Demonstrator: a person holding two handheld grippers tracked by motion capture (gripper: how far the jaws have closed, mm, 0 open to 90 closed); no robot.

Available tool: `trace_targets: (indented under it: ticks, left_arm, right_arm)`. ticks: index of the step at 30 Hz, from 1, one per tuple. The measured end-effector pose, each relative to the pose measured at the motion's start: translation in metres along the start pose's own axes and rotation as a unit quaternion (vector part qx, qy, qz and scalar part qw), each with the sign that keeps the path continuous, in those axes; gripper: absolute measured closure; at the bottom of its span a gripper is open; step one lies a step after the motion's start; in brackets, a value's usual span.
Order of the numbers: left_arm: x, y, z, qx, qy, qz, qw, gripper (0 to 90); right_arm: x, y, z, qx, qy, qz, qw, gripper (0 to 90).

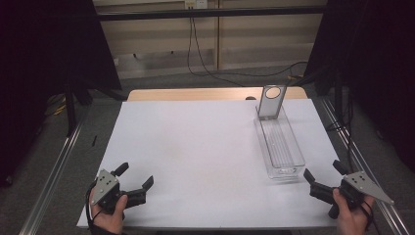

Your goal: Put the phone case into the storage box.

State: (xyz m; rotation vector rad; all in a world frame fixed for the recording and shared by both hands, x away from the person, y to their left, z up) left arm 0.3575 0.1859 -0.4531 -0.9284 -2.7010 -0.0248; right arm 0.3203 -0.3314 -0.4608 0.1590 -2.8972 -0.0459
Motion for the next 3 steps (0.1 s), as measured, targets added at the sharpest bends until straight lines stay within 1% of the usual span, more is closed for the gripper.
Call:
trace_targets:
  ticks: [3]
  left_arm:
    - [-0.0007, 0.0014, 0.0004, 0.0, 0.001, 0.0, 1.0, 2.9]
  right_arm:
    - [-0.0005, 0.0005, 0.0005, -0.007, 0.001, -0.003, 1.0, 0.0]
Point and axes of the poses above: each handheld gripper's, and its own axes: x roughly backward along the jaws, z roughly out of its underside, y roughly to its left, the point moved 10 cm from there along -x, roughly forward along the jaws, and after that the axes turned 4 degrees about z, right-handed, at the moved point
